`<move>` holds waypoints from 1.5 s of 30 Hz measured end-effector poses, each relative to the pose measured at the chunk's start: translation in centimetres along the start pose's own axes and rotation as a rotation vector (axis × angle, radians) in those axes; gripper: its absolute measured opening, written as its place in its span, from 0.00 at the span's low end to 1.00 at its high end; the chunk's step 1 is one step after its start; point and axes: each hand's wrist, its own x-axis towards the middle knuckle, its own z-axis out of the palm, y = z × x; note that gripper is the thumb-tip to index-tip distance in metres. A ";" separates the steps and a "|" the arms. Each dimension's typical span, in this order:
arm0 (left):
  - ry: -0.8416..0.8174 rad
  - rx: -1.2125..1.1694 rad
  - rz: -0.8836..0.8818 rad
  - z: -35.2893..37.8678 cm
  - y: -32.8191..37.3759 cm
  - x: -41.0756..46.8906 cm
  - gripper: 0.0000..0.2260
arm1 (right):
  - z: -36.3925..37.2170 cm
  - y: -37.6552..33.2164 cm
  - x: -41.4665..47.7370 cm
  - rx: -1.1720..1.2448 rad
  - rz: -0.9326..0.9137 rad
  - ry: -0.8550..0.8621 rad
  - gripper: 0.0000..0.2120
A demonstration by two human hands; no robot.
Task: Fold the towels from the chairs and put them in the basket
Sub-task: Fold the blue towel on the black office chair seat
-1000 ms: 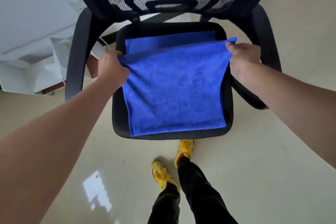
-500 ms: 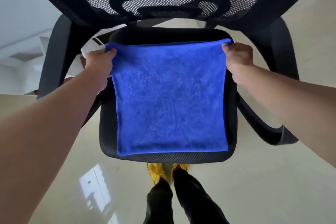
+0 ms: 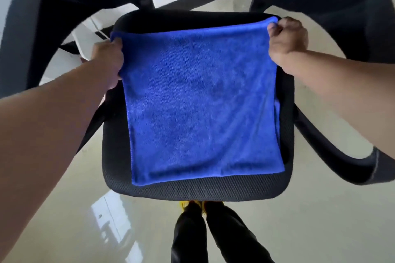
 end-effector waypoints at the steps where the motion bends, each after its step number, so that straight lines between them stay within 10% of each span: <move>1: 0.001 0.043 0.013 0.1 0.0 0.2 0.09 | 0.1 0.0 0.4 -0.023 0.007 -0.009 0.19; 8: 0.076 -0.025 -0.135 0.5 1.0 0.4 0.20 | 0.4 -0.5 0.8 -0.100 0.132 -0.042 0.27; 15: -0.062 -0.174 -0.201 -1.8 -2.5 -5.9 0.24 | -1.9 3.1 -8.6 0.267 0.219 -0.051 0.15; 25: -0.056 -0.004 -0.117 -4.3 -14.3 -19.4 0.13 | -3.5 10.5 -26.0 0.381 0.305 -0.095 0.08; 32: -0.223 0.159 -0.086 -5.2 -18.0 -21.9 0.09 | -4.0 12.1 -27.6 0.397 0.387 -0.234 0.19; 37: -0.220 0.187 -0.009 -6.5 -17.9 -21.5 0.06 | -4.6 11.5 -26.4 0.454 0.428 -0.341 0.07; 45: -0.164 0.154 0.002 -7.7 -17.4 -21.3 0.03 | -6.8 9.5 -25.4 0.711 0.380 -0.092 0.10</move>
